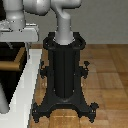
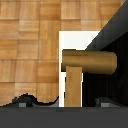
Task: Open the door by pressing down and pulling on the handle.
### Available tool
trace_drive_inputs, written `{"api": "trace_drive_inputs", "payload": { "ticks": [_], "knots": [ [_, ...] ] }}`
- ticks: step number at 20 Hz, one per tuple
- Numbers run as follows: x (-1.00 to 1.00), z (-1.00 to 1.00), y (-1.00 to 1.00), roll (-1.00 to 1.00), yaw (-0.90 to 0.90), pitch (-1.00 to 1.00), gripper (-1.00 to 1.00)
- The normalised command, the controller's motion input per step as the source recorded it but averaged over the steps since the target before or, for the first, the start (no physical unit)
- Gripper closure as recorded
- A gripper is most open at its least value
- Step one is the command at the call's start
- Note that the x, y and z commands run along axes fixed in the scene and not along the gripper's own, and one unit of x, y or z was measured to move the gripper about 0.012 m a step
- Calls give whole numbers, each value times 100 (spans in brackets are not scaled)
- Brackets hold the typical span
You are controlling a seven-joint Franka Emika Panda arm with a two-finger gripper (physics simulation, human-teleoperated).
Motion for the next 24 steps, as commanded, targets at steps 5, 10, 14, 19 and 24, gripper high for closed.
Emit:
{"api": "trace_drive_inputs", "payload": {
  "ticks": [5, 10, 14, 19, 24],
  "knots": [
    [20, 0, 0, 0, 0, 0, -100],
    [0, -60, 0, 0, 0, 0, -100],
    [0, -50, 0, 0, 0, 0, 100],
    [0, 0, 0, 0, 0, 0, 100],
    [0, 0, 0, 0, 0, 0, 100]
  ]
}}
